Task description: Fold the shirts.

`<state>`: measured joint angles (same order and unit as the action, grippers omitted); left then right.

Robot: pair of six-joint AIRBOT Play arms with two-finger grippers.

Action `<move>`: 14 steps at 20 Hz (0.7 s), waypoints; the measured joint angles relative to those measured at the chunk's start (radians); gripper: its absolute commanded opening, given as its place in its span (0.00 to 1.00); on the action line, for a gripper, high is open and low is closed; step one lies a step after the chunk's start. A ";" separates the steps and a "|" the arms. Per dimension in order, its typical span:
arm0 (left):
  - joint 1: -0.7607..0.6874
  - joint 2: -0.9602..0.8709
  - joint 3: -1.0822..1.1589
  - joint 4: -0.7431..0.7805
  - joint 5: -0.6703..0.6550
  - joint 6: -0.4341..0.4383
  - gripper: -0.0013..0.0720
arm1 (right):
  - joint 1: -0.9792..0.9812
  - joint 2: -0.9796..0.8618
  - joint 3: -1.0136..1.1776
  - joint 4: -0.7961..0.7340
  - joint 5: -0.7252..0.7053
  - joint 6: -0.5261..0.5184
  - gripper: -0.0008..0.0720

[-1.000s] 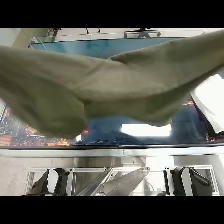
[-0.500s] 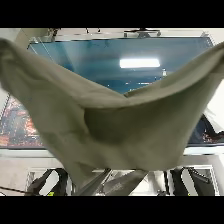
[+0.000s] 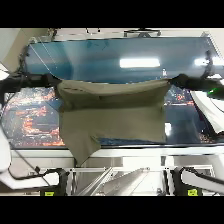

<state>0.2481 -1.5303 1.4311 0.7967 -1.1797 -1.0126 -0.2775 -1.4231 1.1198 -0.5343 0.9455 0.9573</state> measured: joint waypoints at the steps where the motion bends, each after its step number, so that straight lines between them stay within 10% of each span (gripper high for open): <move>1: -0.003 -0.071 0.031 0.010 0.023 0.001 0.04 | 0.003 -0.077 0.021 0.021 -0.020 -0.017 0.03; 14: -0.039 -0.450 0.480 0.072 -0.085 -0.058 0.03 | 0.014 -0.448 0.311 0.095 0.076 -0.088 0.03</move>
<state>0.2096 -1.9804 1.9110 0.8684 -1.2648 -1.0706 -0.2630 -1.8709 1.4307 -0.4397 1.0214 0.8692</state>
